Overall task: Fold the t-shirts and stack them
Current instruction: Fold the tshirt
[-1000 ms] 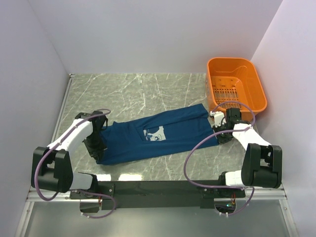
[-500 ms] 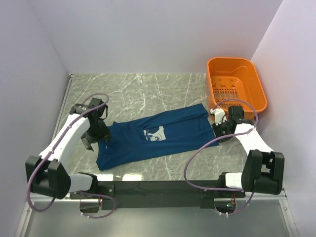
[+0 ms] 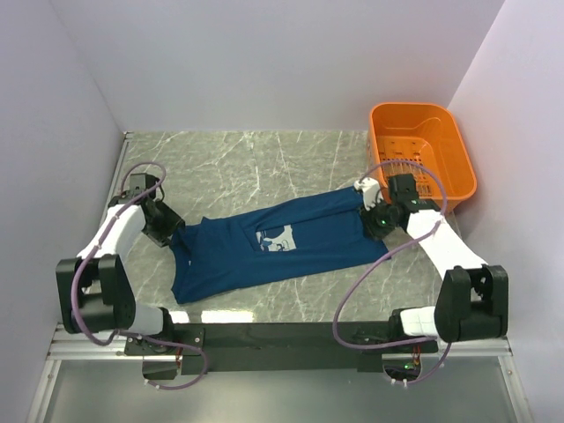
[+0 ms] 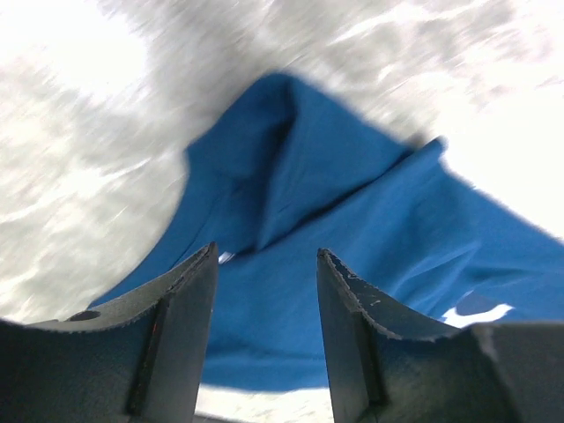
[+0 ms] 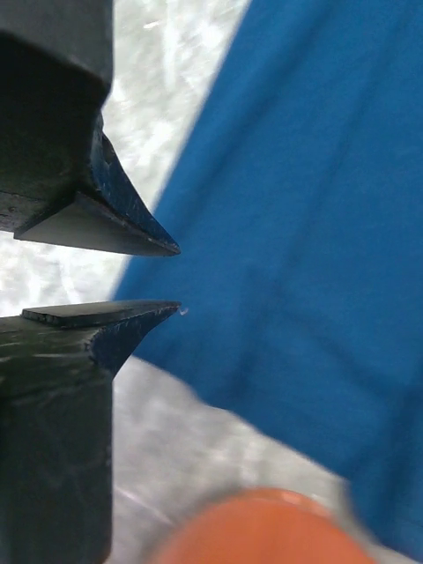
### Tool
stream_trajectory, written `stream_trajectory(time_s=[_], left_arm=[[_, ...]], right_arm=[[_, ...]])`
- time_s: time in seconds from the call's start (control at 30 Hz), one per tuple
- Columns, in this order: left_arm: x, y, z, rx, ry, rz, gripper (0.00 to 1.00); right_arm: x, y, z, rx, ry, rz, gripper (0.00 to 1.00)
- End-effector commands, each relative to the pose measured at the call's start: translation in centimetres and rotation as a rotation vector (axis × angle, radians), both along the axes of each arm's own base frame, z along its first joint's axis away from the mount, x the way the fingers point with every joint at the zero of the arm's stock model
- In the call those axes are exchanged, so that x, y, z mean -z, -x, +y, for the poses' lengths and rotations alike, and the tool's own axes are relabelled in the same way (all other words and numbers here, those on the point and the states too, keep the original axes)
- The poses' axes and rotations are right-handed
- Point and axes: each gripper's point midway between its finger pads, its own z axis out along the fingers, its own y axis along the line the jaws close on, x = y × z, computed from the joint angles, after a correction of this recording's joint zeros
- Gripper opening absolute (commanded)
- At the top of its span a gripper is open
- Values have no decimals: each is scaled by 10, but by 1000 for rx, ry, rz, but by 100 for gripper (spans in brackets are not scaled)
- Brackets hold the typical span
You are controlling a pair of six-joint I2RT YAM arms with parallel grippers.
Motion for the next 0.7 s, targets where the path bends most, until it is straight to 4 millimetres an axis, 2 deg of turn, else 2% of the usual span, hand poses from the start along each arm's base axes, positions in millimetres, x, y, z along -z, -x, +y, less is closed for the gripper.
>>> stream_trajectory(time_s=[0.0,0.1,0.23,0.4,0.57,0.67], left_arm=[[-3,-37,-5,20,54,-128,53],[5,-41,0,20,44,-103,50],[14,-45,8,16,21,-78,50],[20,-51,12,16,11,-64,49],[23,-62,12,33,14,-69,44],[26,-68,12,39,21,-70,38]], right_arm=[[-33,-51,17,48,-31,-144,34],[-39,-67,26,42,-52,-132,34],[-41,-75,37,28,-69,-120,34],[-42,-73,41,32,-83,-114,34],[-38,-67,40,31,-81,-108,34],[-36,-63,39,31,-81,-103,34]])
